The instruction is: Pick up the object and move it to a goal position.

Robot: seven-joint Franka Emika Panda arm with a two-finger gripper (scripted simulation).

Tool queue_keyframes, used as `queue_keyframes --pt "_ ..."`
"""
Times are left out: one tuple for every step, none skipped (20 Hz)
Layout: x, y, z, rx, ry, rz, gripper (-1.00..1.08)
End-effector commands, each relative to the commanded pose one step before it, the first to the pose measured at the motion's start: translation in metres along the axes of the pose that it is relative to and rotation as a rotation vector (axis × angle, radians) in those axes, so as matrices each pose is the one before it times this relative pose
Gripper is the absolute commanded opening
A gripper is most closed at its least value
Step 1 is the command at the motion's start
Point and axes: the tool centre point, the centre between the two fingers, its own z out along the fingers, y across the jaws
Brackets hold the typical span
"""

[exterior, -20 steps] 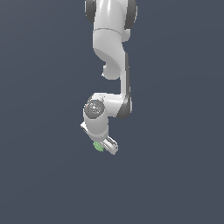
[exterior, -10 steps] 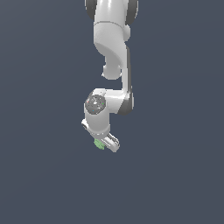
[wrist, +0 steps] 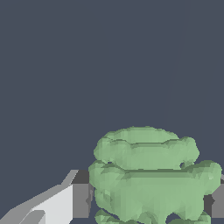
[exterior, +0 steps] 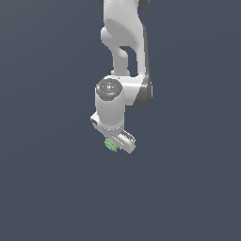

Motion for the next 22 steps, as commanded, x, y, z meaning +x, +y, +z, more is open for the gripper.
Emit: queue_keyframes --pt "-0.00955 -0.00302 -0.02737 0.00126 0.00061 0.00021 -1.0" --pt "-0.00415 -0.00138 -0.01167 0.0 0.0 0.0 -1.0" --pt "-0.00414 -0.00139 -0.0117 0.0 0.0 0.0 -1.0" --pt "-0.00411 -0.00139 -0.0117 0.0 0.0 0.0 -1.0" --pt "-0.00408 -0.00139 -0.0117 0.0 0.0 0.0 -1.0" --pt "-0.00401 -0.00132 -0.01172 -0.00046 0.0004 0.00032 -1.0" --pt "-0.00402 -0.0014 -0.01169 0.0 0.0 0.0 -1.0" --pt "-0.00399 -0.00138 -0.01169 -0.00032 0.00032 0.00018 -1.0" --pt "-0.00396 -0.00141 -0.01165 0.0 0.0 0.0 -1.0" --pt "-0.00392 -0.00142 -0.01163 0.0 0.0 0.0 -1.0" --pt "-0.00393 -0.00145 -0.01165 -0.00045 0.00048 0.0002 -1.0" --pt "-0.00382 -0.00144 -0.01149 0.0 0.0 0.0 -1.0" --pt "-0.0037 -0.00143 -0.0112 0.0 0.0 0.0 -1.0" --pt "-0.00364 -0.00146 -0.01092 -0.00031 0.00037 0.00009 -1.0" --pt "-0.00343 -0.0014 -0.01053 0.0 0.0 0.0 -1.0" --pt "-0.00328 -0.00138 -0.01014 0.0 0.0 0.0 -1.0" --pt "-0.00311 -0.00136 -0.00969 0.0 0.0 0.0 -1.0" --pt "-0.00293 -0.00132 -0.00918 0.0 0.0 0.0 -1.0" --pt "-0.00271 -0.00127 -0.00859 0.0 0.0 0.0 -1.0" --pt "-0.00248 -0.00121 -0.00791 0.0 0.0 0.0 -1.0" --pt "-0.00224 -0.00115 -0.00725 0.0 0.0 0.0 -1.0" --pt "-0.00202 -0.00108 -0.00659 0.0 0.0 0.0 -1.0"
